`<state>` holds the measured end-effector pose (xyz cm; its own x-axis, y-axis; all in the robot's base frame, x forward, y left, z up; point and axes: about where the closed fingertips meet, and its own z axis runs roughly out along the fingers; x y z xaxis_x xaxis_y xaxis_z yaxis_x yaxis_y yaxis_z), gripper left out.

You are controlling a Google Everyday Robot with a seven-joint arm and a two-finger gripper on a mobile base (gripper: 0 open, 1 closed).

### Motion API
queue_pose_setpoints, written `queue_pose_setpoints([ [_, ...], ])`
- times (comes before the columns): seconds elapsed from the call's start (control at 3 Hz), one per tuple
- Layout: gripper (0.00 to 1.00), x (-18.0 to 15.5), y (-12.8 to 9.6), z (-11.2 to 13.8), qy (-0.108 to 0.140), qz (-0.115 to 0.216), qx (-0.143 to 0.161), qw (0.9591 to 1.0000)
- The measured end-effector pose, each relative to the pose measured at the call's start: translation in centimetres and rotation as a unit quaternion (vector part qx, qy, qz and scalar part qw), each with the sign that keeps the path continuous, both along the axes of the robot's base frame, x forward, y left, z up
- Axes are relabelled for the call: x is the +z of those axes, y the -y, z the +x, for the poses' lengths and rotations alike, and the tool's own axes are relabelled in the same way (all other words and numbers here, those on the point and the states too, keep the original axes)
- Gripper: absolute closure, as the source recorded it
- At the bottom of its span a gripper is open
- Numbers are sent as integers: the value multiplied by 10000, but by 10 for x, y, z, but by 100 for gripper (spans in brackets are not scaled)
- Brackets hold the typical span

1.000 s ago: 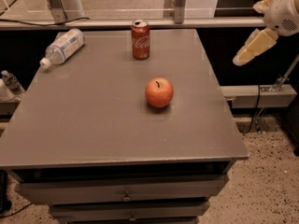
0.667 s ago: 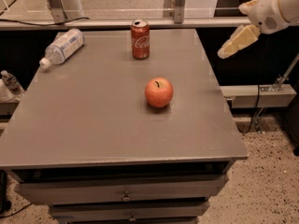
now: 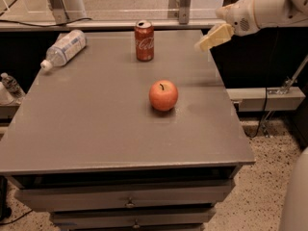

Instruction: Move coke can near apple

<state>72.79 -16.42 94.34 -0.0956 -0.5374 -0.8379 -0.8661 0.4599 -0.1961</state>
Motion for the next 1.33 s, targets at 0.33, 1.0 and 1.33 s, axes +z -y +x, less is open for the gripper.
queue_pose_setpoints([
  [0.33, 0, -4, -44, 8, -5, 450, 292, 9986],
  [1.0, 0, -5, -42, 9, -48, 602, 214, 9979],
  [1.33, 0, -10, -54, 17, -22, 841, 285, 9960],
])
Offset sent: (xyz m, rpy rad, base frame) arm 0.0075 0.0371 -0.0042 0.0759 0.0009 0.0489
